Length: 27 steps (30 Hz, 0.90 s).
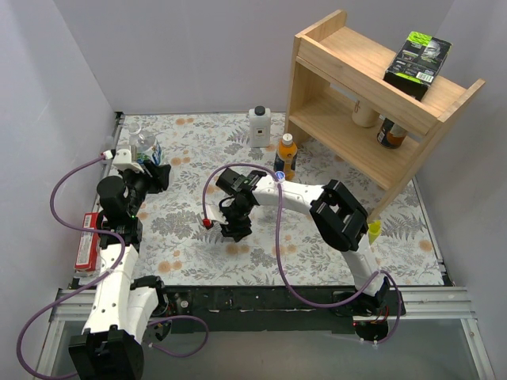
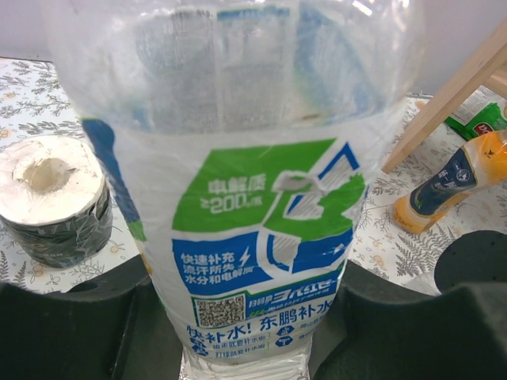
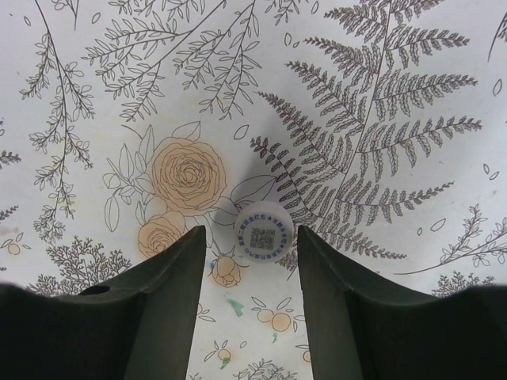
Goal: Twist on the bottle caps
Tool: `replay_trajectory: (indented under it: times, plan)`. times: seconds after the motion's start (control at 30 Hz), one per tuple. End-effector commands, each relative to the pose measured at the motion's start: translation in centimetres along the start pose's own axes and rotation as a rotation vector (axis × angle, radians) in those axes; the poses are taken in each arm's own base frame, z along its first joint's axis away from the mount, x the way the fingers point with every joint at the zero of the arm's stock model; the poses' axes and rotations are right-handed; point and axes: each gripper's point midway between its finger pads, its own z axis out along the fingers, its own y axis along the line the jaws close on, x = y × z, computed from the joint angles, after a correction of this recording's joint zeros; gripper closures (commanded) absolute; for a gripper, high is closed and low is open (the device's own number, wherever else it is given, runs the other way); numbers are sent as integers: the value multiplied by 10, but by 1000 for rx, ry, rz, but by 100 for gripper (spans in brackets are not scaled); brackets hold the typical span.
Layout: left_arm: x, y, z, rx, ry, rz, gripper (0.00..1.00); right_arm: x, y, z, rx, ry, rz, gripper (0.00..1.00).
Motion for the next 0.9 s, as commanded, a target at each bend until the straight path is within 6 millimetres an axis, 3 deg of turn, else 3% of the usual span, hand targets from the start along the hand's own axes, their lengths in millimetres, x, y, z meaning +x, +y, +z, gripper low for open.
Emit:
replay_trajectory:
  times: [0.0, 0.37, 0.87]
  plan:
    - [-1, -2, -1, 17, -12, 7, 100, -7, -11, -1, 28, -14, -17, 44]
    - [4, -2, 0, 20, -5, 2, 100, -7, -17, 0, 54, -10, -11, 53]
    - [15, -2, 1, 37, 22, 2, 100, -3, -12, 6, 46, 7, -33, 53]
